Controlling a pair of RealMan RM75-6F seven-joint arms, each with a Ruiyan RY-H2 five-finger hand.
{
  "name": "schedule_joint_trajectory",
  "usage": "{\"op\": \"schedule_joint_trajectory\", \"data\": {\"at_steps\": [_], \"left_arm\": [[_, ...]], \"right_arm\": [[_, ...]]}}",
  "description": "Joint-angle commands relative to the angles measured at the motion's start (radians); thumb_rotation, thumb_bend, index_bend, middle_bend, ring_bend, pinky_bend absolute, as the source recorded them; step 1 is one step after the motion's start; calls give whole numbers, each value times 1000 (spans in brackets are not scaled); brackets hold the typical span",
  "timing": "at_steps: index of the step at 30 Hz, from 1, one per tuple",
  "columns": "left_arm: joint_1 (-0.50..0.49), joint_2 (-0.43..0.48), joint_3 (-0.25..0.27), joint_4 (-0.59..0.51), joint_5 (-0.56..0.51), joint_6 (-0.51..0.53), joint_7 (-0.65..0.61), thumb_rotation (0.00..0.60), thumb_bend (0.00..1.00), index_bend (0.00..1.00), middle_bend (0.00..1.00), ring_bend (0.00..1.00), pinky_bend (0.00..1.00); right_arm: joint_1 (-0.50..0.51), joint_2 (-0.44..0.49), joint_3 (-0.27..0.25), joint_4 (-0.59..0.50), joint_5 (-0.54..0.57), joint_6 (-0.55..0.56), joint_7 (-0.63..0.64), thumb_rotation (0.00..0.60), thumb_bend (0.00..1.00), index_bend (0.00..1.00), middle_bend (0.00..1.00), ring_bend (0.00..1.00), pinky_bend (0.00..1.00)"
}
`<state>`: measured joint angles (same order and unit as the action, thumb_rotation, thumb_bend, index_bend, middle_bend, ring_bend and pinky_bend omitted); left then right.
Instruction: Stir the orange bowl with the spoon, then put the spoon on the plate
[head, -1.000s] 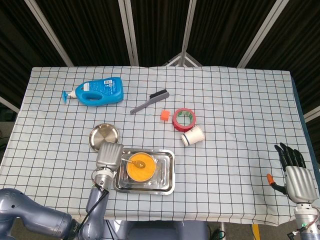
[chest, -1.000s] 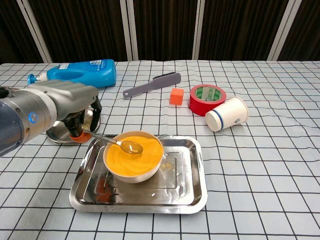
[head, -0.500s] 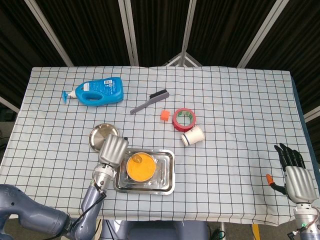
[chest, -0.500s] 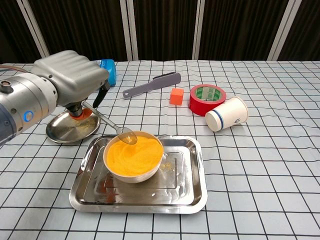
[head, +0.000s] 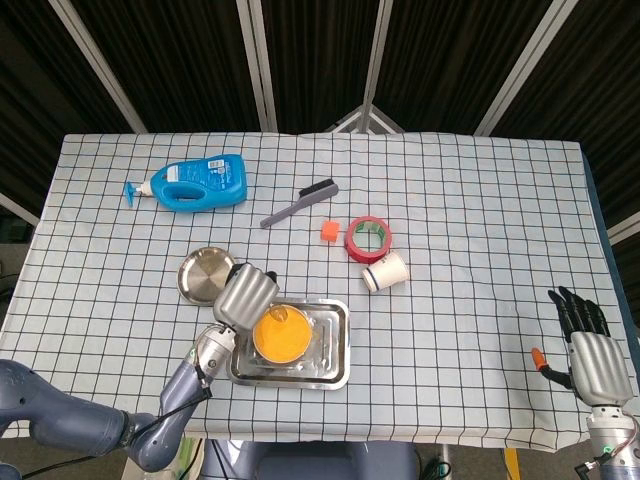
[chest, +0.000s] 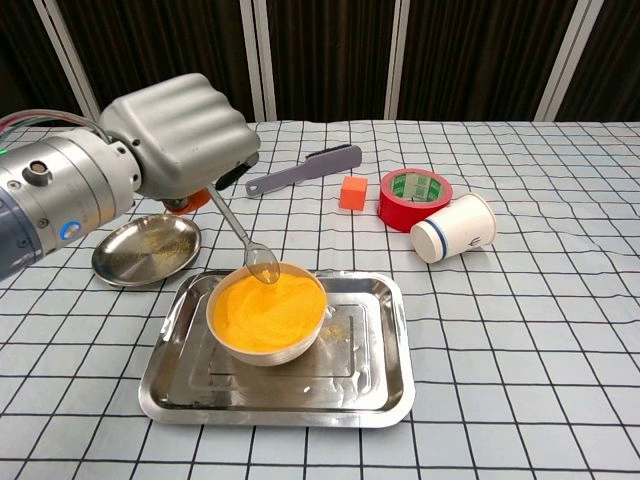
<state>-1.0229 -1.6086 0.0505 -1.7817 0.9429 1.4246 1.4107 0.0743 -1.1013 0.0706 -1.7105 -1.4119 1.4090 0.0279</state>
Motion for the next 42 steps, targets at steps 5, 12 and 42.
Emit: {"op": "schedule_joint_trajectory", "data": {"at_steps": [5,12,42], "left_arm": [[-43,59,68,53,152,-110,47,600,583,809,1000,1000,1000],[-47,98,80,72,227,-165,45,600,583,809,1000,1000,1000],[6,28,20,92,306,-259,36,600,582,809,1000,1000,1000]], "right_arm": [[0,3,1,-2,4,-3,8,600,393,0,0,0,0],[2,5,2,-4,6,-6,12,600,394,0,0,0,0],[2,3,2,-2,1,0,-2,600,394,0,0,0,0]]}}
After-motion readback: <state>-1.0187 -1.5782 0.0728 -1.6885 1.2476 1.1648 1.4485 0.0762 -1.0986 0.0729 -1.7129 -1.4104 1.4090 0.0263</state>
